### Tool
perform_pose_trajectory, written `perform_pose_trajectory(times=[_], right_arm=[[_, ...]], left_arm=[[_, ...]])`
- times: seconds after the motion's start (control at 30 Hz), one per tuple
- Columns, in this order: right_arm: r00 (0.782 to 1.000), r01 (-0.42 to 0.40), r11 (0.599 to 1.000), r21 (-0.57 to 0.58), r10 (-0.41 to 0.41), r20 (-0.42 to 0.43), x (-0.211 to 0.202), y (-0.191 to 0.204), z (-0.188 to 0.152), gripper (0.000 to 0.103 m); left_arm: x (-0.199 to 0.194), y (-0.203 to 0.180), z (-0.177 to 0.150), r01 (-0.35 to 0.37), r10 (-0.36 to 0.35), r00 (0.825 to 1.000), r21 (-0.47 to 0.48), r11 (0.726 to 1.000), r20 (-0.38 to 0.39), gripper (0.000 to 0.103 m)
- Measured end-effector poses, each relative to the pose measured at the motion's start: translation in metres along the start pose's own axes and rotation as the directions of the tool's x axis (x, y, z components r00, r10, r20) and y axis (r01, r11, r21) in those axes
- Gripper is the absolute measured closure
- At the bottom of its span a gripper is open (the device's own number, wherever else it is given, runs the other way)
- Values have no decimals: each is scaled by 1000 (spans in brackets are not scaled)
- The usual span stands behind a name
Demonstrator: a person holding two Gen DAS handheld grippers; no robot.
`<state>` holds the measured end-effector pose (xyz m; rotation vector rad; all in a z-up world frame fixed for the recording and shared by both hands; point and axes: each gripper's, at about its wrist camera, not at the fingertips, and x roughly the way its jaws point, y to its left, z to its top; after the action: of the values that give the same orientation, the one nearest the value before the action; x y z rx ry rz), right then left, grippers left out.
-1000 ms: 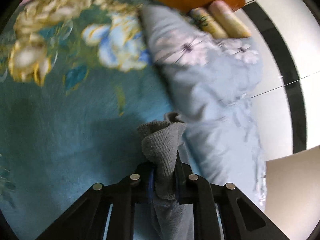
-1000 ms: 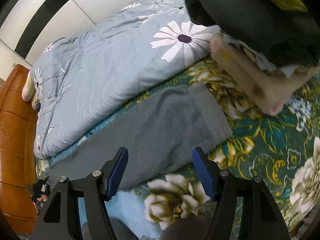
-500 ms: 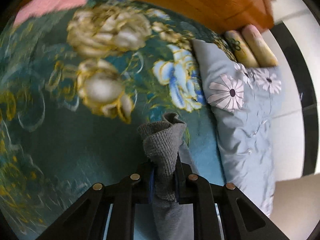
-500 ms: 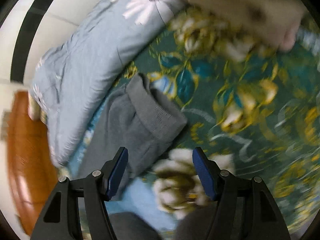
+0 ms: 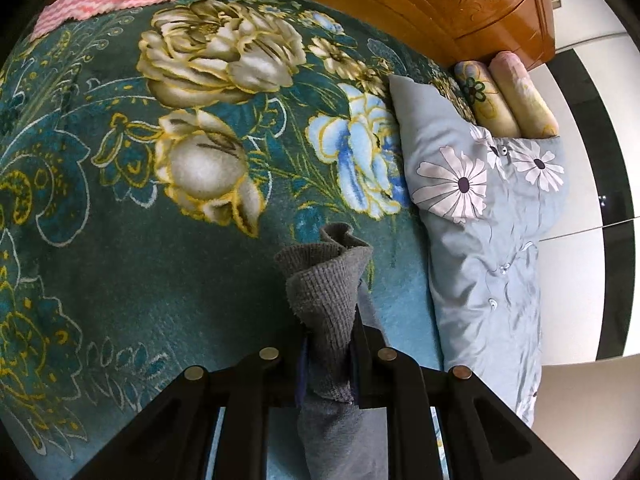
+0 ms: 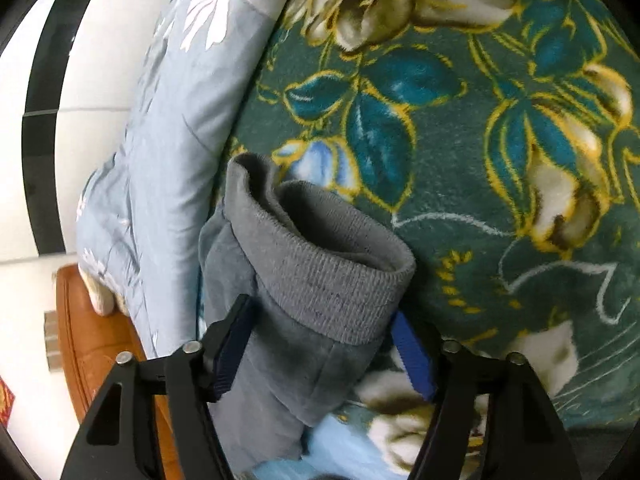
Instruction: Fold clothes
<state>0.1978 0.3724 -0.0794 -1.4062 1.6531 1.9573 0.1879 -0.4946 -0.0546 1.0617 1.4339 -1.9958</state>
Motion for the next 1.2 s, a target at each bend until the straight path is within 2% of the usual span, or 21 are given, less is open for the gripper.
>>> perform_pose_trajectory(times=[0.03,0.1,0.13,0.17,0.27,0.37,0.43,0.5,0.57,0.63,0.73,0.8,0.87,0.97,1.03,1.13,1.2], right_arm=[[1000,6,1000,10,-6,10,0,0,0,53],[1000,16,1000,18,-17,23,-3,2,1,62],[999,21,1000,3,-21,27,-6,6,1,72],[999,25,1000,-14,-24,31,-9,10,2,76],[997,-29,997,-65,33,63,-32,24,4,82],[989,-95,990,-108,106,101,-59,32,4,82],[983,-120,983,-139,137,124,-76,31,3,82],[990,-89,988,-126,102,102,-75,12,7,82],[997,-41,995,-86,46,59,-65,-11,9,82],[999,-16,998,-62,18,34,-58,-24,5,81],[1000,0,996,-87,2,24,-58,-23,0,77],[1000,13,993,-118,-11,20,-59,-17,-1,76],[1000,24,988,-152,-21,20,-63,-9,4,68],[998,61,978,-199,-55,37,-70,-6,0,67],[995,92,973,-212,-83,50,-75,-8,-3,67],[993,112,967,-230,-99,68,-82,-11,-9,67],[991,121,963,-242,-105,78,-85,-11,-12,67]], left_arm=[[-1,-2,0,3,-3,1000,1,1000,1,86],[-7,-8,0,23,-23,1000,17,1000,6,86],[-13,-13,0,39,-39,999,32,999,9,86],[-18,-18,1,55,-55,998,47,997,11,86],[-34,-33,2,102,-105,994,92,990,18,86],[-48,-40,1,130,-134,991,133,983,19,86],[-45,-35,-1,96,-100,995,155,983,16,86],[-29,-18,-7,38,-36,999,126,991,-14,86],[-12,7,-16,-19,22,998,44,999,-51,86],[-7,17,-26,-37,38,998,24,999,-51,86],[-11,15,-35,-71,72,997,50,996,-21,86],[-19,5,-37,-66,67,998,80,995,-6,86],[-32,-16,-41,-69,66,998,158,985,25,86],[-49,-54,-59,-69,50,996,306,949,69,86],[-61,-81,-76,-66,31,995,403,913,92,86],[-73,-120,-107,-47,-8,995,526,849,101,86],[-74,-148,-138,-52,-18,994,619,784,105,85]])
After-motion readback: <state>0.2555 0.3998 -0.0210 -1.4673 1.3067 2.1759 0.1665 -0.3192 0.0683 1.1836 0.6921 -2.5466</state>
